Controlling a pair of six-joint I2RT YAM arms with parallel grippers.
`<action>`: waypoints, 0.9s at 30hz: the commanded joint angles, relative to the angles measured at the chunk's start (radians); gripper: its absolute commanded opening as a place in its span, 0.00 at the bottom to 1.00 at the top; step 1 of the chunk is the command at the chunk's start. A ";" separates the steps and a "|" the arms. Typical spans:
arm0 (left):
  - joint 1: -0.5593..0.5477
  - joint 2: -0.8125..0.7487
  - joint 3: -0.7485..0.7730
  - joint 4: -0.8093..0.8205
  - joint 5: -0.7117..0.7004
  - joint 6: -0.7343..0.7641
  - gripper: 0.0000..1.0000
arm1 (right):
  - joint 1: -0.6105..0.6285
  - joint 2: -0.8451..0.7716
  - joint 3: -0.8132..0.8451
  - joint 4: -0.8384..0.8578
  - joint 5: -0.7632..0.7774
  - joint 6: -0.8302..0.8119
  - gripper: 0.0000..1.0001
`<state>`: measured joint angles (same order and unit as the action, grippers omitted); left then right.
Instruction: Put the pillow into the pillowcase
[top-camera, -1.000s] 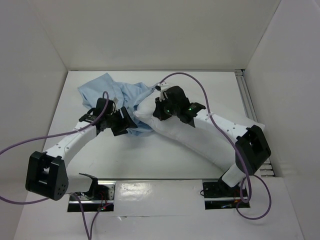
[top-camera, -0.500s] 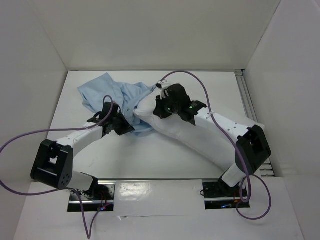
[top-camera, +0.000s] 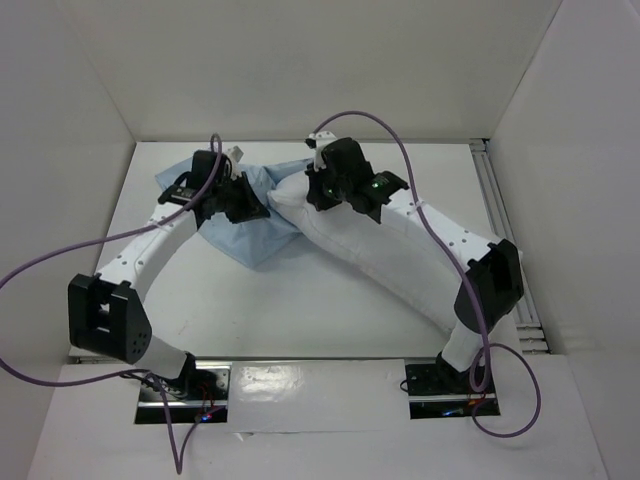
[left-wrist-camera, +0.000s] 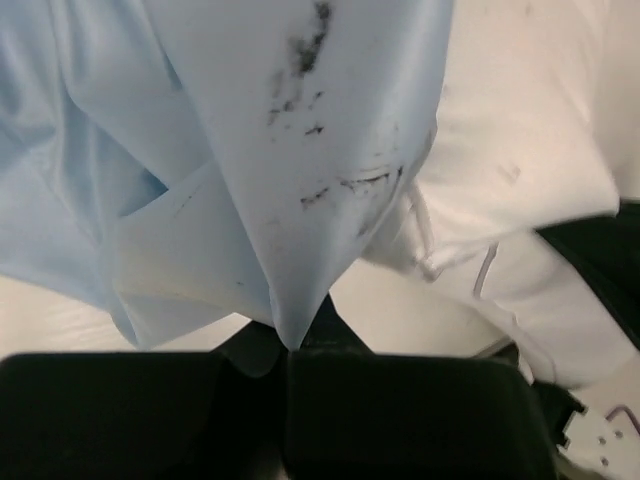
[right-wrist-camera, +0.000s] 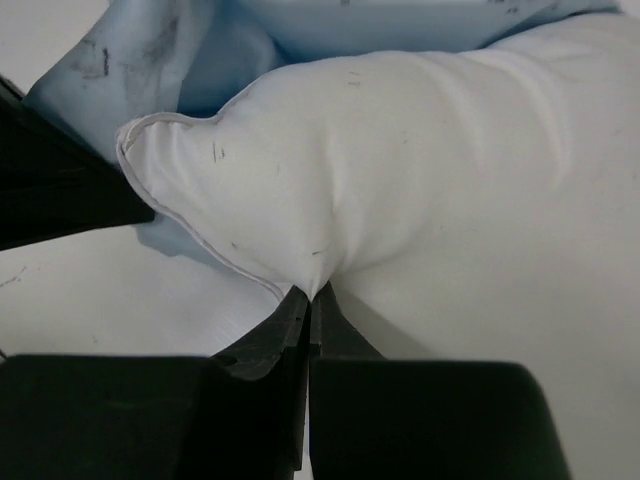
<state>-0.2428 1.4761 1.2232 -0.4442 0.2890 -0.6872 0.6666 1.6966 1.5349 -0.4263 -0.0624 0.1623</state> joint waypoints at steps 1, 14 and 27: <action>0.036 0.036 0.176 -0.204 0.111 0.156 0.00 | -0.005 -0.009 0.184 -0.005 0.045 -0.040 0.00; 0.076 0.056 0.185 -0.367 0.220 0.256 0.00 | 0.151 0.069 0.083 -0.121 0.072 -0.165 0.00; 0.108 0.024 0.162 -0.335 0.271 0.255 0.00 | 0.107 0.063 0.109 -0.183 0.305 -0.176 0.00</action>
<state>-0.1432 1.5314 1.2869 -0.8089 0.5003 -0.4480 0.8280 1.7443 1.5112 -0.5514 0.0315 0.0265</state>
